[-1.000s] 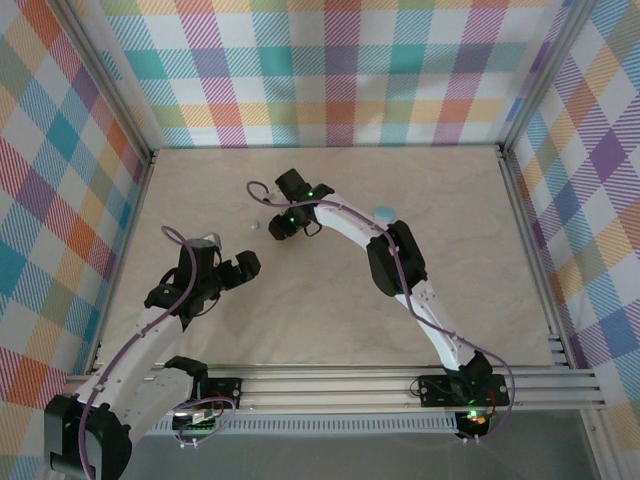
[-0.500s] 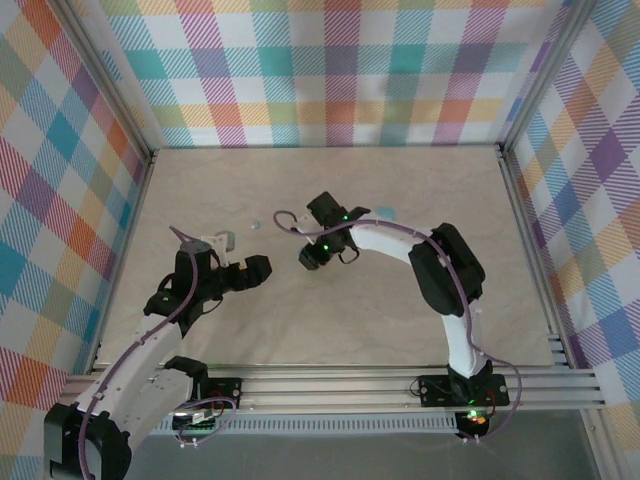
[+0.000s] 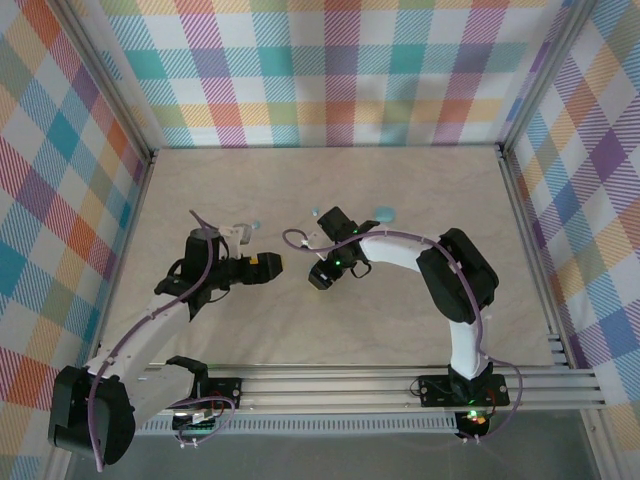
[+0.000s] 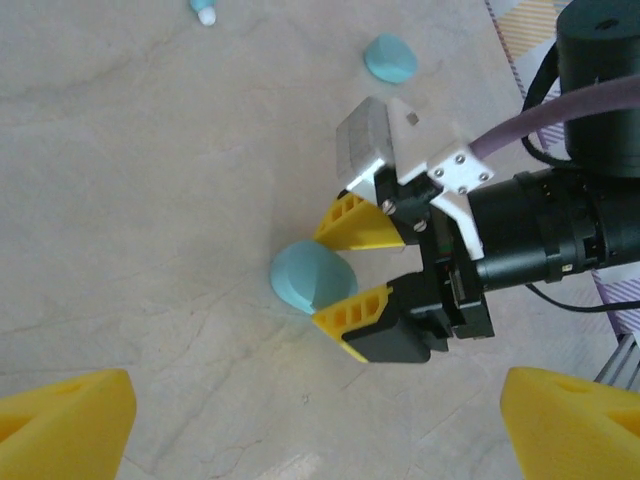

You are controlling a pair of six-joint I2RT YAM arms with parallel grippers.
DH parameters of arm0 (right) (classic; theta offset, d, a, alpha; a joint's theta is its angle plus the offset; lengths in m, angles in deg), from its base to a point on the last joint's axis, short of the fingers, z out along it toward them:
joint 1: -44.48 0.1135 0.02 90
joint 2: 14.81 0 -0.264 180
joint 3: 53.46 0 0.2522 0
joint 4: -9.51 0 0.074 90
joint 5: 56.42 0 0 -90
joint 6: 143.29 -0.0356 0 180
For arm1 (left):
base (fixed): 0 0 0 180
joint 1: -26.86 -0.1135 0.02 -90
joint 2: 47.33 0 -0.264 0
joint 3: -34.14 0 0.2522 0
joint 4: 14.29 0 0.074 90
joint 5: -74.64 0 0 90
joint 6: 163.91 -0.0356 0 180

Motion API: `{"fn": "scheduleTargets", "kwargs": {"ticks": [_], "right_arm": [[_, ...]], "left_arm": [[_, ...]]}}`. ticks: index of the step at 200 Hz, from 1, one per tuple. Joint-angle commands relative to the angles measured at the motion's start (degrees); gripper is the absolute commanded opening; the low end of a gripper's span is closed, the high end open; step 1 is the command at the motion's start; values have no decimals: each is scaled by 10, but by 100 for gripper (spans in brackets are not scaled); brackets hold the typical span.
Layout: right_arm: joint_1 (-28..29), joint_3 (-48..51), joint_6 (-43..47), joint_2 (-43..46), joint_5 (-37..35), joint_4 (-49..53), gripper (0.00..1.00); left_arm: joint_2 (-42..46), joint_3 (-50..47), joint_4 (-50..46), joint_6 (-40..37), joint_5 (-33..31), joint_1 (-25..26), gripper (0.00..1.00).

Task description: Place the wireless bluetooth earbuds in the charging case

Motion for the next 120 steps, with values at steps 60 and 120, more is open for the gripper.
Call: {"fn": "scheduleTargets", "kwargs": {"ticks": [60, 120], "right_arm": [[-13, 26, -17, 18, 6, 2, 67], [-13, 10, 11, -5, -16, 14, 58]], "left_arm": [[-6, 1, 37, -42, 14, 7, 95], [8, -31, 106, -52, 11, 9, 97]]}}
